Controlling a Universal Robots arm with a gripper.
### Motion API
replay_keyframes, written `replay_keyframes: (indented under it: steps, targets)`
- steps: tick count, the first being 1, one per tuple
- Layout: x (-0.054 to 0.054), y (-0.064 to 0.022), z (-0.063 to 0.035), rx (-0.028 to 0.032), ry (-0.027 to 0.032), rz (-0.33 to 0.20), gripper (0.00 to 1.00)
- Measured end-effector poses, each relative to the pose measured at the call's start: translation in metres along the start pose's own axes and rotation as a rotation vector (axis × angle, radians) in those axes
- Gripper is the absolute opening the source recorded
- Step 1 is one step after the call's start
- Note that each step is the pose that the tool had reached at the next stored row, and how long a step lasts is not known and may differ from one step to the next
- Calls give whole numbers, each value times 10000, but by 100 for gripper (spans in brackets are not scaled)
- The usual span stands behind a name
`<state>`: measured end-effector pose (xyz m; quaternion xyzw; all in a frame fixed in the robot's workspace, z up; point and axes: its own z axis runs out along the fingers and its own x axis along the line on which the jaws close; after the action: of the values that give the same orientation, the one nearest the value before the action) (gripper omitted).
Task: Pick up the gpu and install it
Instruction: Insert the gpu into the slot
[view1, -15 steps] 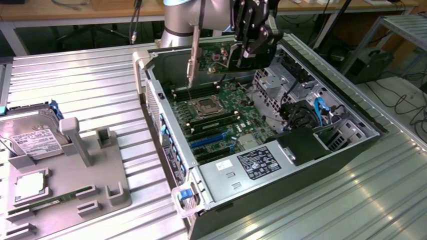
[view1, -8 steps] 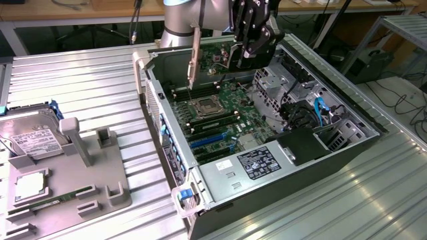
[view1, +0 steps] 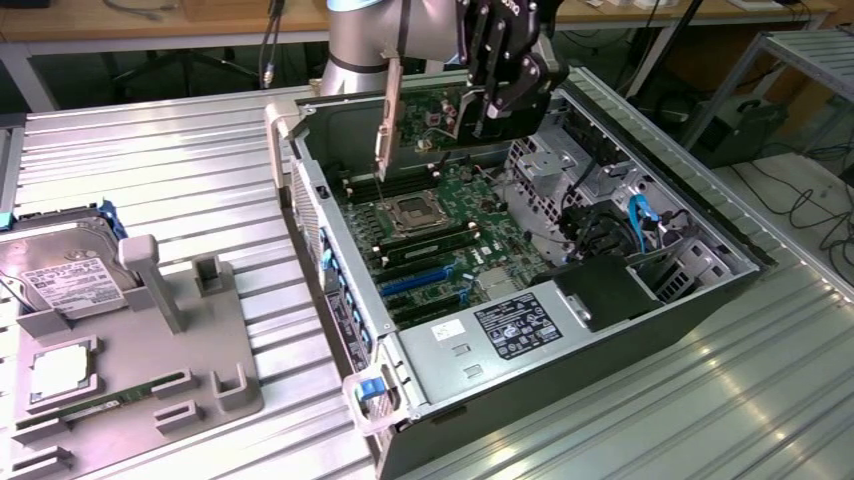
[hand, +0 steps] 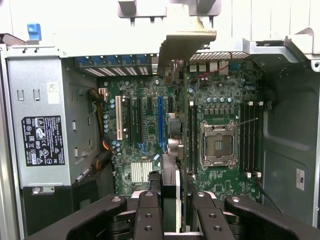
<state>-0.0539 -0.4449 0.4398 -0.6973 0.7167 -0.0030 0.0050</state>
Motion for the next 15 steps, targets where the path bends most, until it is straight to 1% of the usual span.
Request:
replay_keyframes:
  steps: [15]
  targets:
    - [0, 0, 27, -1, 0, -15, 28]
